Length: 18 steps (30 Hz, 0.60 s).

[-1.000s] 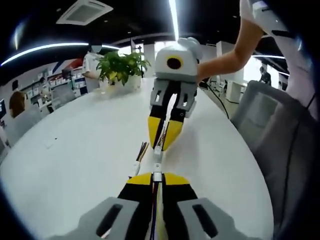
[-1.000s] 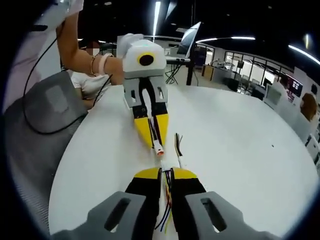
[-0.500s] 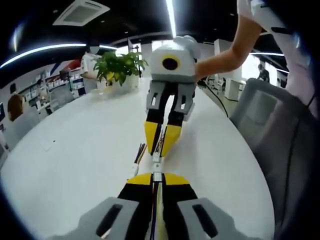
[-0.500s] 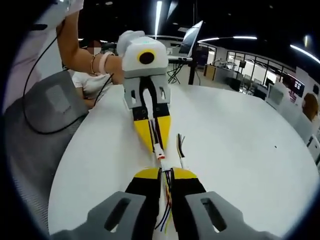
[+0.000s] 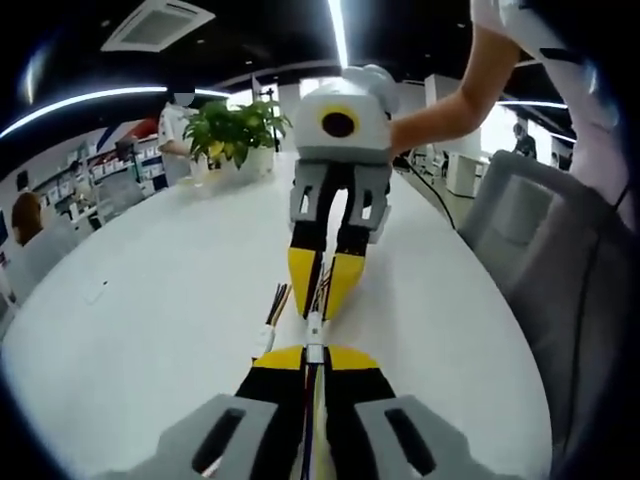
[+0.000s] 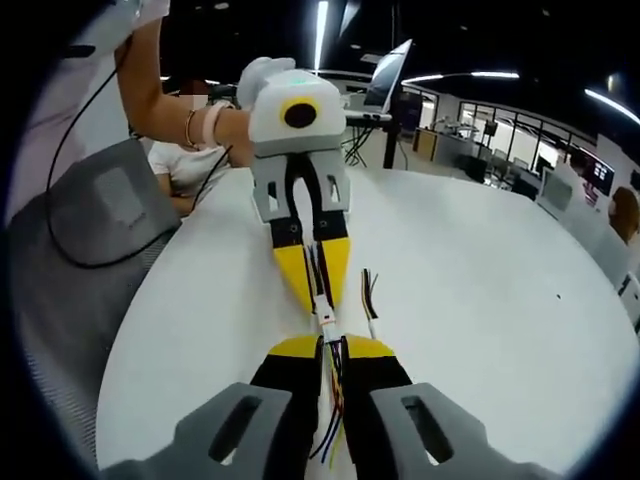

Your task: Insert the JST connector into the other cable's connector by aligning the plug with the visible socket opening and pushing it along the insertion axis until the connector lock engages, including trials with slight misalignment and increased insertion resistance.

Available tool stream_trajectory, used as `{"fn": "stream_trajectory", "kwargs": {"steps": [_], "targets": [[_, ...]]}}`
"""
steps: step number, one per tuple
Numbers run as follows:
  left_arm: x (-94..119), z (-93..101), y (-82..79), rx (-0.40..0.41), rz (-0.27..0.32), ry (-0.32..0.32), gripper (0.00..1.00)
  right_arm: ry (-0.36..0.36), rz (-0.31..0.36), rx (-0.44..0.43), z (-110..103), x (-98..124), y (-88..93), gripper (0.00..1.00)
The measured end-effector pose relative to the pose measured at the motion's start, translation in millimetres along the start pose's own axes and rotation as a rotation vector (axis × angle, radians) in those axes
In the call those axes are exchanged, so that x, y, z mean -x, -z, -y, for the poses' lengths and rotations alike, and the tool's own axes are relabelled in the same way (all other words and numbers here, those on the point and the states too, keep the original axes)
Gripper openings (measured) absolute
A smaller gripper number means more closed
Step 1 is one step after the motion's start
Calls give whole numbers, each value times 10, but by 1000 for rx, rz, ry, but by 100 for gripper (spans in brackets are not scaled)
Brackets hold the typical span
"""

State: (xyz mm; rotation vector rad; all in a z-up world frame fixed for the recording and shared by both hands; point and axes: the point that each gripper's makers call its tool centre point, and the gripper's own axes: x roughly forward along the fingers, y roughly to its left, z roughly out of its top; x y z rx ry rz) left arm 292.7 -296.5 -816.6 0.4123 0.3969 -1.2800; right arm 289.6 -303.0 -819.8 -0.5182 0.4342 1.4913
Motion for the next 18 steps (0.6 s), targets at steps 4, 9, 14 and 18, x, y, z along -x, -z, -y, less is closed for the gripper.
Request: {"fn": "stream_trajectory", "kwargs": {"steps": [4,9,14,18], "targets": [[0,12,-6,-19,2,4,0,-5,0,9,-13,-3,0,3],[-8,51,-15,-43,1,19,0,-21,6,24,-54,-12,-23,3],[-7,53,-34,-62,9,17,0,-22,10,35,-55,0,-31,3],[-19,71,-39,-62,8,25,0,-29,1,63,-80,1,-29,3]]}}
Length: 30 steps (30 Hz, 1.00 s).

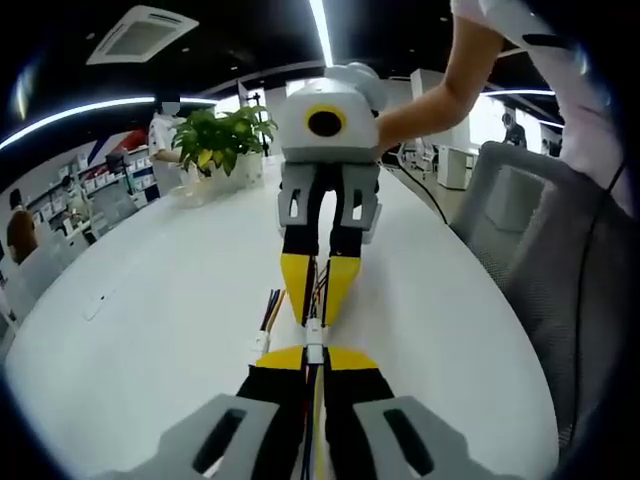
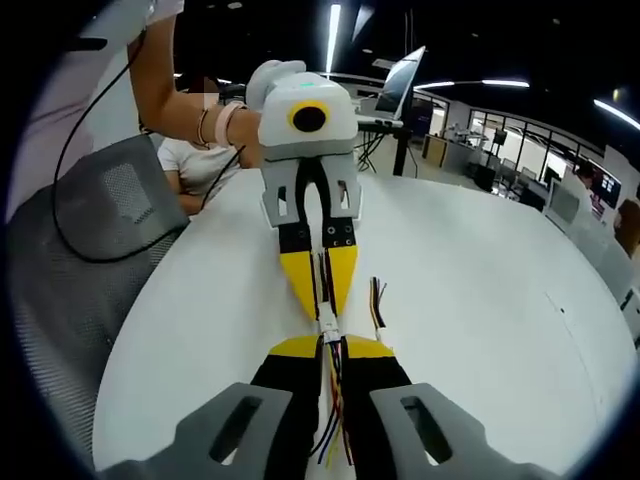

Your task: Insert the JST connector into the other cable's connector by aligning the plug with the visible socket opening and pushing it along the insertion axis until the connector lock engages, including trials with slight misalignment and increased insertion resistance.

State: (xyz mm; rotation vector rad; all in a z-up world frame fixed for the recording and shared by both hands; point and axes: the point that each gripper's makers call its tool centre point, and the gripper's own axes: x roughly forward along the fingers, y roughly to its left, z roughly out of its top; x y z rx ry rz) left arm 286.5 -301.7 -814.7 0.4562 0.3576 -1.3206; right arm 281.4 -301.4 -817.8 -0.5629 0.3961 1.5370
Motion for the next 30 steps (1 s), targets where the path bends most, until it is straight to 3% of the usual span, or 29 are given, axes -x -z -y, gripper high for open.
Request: {"fn": "stream_trajectory", "kwargs": {"steps": [15,30], "targets": [[-102,9,23,-34,-34,18,0,1,-31,-18,7,3,111,3],[-157,-111,171,-26,-67,22,0,18,-21,-83,123,-130,211,3]]}}
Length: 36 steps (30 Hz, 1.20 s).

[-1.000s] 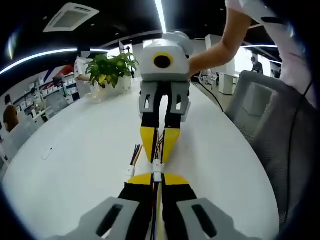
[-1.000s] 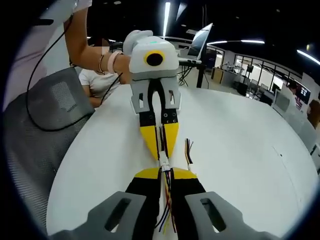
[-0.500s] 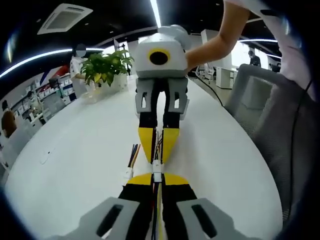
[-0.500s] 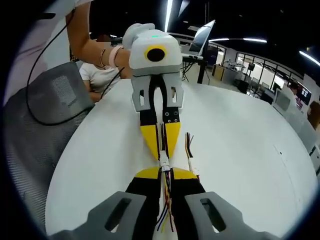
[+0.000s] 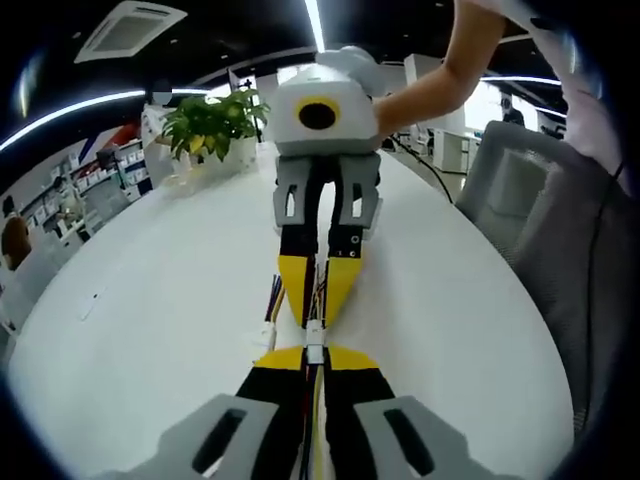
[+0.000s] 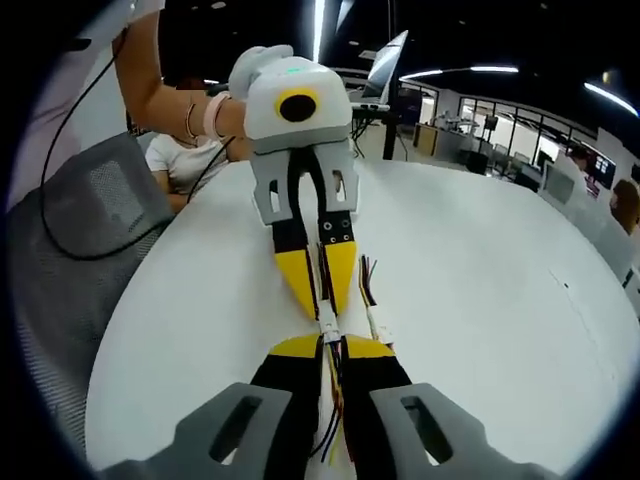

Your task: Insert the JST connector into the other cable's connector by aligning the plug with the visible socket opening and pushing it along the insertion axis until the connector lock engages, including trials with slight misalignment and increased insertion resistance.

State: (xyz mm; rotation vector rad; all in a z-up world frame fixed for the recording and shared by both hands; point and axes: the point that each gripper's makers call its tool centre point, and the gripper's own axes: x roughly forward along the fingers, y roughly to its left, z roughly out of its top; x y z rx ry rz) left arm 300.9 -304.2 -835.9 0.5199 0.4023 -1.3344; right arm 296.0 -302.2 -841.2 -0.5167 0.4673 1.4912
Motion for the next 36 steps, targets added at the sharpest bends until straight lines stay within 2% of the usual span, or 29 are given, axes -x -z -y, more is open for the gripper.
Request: {"fn": "stream_trajectory", "kwargs": {"steps": [13,15,27,31,34,36], "targets": [[-38,47,81,-3,-17,27,0,2,-1,-74,-26,-43,67,4],[-43,33,75,18,-9,24,0,4,3,-73,-33,-34,67,4],[-34,31,68,-1,-20,-10,6,14,11,-83,-25,-10,80,4],[-27,1,86,61,-4,-28,8,14,27,-117,-65,-3,64,7],[-4,-29,105,81,-6,-48,12,21,31,-126,-84,1,57,9],[13,-7,112,129,-11,-56,17,27,31,-133,-114,5,49,11]]}}
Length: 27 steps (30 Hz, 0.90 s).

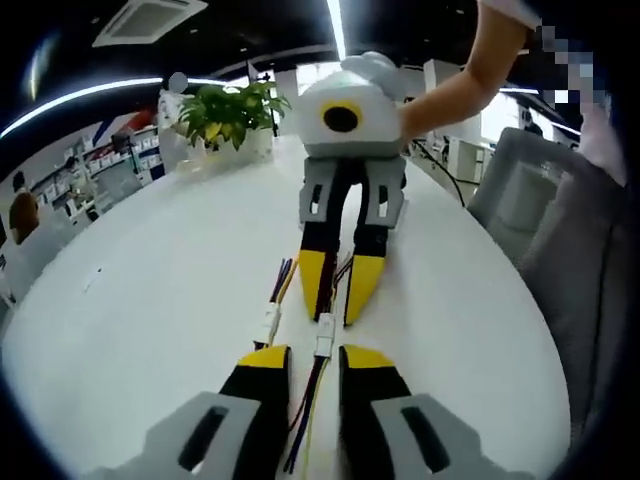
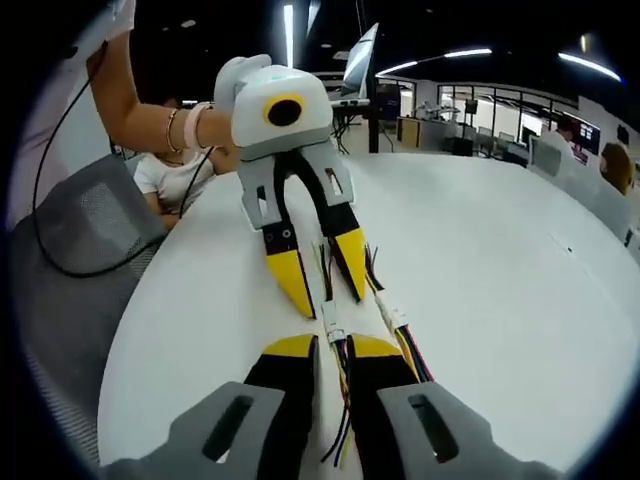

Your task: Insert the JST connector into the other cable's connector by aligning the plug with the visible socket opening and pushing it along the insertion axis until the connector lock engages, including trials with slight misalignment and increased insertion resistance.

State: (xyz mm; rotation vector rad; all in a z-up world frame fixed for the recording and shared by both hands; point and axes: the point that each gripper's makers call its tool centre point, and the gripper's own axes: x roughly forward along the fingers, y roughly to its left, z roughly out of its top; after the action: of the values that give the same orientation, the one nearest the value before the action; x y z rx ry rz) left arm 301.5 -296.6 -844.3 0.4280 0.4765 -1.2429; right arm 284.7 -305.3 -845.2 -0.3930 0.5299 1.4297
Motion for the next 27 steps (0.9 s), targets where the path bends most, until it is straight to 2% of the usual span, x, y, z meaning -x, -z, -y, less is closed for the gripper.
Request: {"fn": "stream_trajectory", "kwargs": {"steps": [5,8,10,16,19,20,22,24,25,27], "targets": [[51,53,42,21,-13,-15,27,28,-11,12,-56,46,11,12],[103,89,-18,51,7,-23,38,41,44,-15,-118,99,-108,15],[157,74,-68,67,22,-41,42,55,53,-23,-145,128,-147,18],[303,30,-192,92,61,-94,54,106,73,-89,-190,170,-253,36],[343,62,-239,117,76,-93,63,132,69,-83,-210,198,-284,45],[354,72,-256,117,71,-107,69,141,71,-87,-210,211,-297,48],[377,85,-291,96,73,-127,77,172,105,-68,-192,256,-377,50],[427,102,-353,79,93,-139,80,211,130,-62,-162,315,-442,52],[450,95,-368,87,96,-147,82,222,142,-72,-153,344,-473,54],[499,57,-411,118,114,-180,92,240,164,-91,-134,384,-522,62]]}}
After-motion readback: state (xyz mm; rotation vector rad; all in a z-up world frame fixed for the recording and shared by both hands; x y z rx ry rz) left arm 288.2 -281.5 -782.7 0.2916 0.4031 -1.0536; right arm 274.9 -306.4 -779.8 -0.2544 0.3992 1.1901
